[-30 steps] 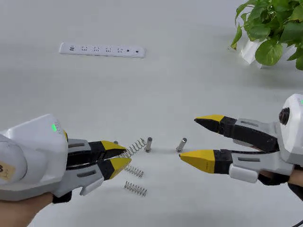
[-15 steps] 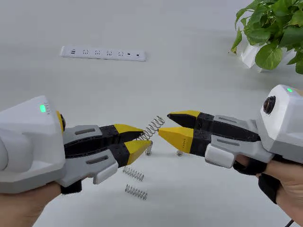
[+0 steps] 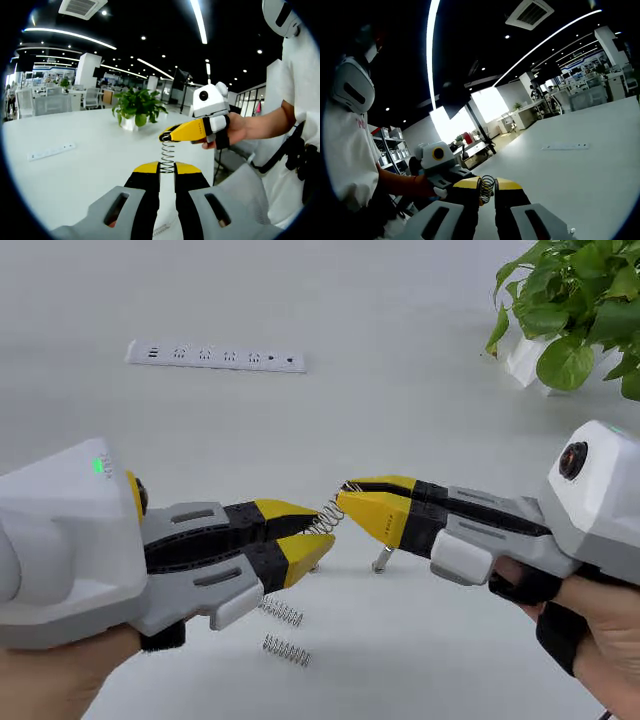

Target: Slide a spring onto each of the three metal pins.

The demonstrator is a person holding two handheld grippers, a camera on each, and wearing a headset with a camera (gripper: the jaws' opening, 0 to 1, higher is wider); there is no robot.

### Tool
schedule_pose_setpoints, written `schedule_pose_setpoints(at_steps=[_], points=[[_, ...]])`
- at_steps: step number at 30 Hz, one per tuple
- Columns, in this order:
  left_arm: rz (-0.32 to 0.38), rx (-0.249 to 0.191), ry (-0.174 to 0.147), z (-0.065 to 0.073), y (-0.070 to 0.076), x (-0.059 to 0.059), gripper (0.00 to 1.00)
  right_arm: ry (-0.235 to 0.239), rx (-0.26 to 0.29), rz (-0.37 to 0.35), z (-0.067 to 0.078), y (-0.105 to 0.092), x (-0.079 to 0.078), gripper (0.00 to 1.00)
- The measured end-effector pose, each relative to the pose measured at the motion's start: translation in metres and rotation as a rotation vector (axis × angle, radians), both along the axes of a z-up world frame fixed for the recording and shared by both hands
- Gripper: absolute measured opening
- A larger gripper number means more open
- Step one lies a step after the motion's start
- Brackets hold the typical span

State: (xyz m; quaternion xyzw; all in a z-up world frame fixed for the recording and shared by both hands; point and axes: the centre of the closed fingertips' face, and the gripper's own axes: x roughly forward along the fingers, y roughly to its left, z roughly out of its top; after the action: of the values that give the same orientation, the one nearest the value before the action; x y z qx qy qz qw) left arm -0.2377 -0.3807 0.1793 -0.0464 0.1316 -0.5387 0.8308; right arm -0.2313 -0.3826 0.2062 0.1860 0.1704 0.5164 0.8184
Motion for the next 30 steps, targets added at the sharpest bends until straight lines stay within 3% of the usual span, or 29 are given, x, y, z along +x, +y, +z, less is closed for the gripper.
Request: schedule_pose_setpoints(at_steps=[19,30], points=[[-0.019,-0.002,0.01,-0.0014,-0.0045,-0.0037,0.07,-0.025,-0.025,0.022,0.0011,0.0029,-0.0019,0.07],[-0.03,0.024,0.01,-0.0068,-0.0063,-0.0072,0.07,-0.063,-0.062,0.05,0.003,0.0054,-0.0051,0.06]])
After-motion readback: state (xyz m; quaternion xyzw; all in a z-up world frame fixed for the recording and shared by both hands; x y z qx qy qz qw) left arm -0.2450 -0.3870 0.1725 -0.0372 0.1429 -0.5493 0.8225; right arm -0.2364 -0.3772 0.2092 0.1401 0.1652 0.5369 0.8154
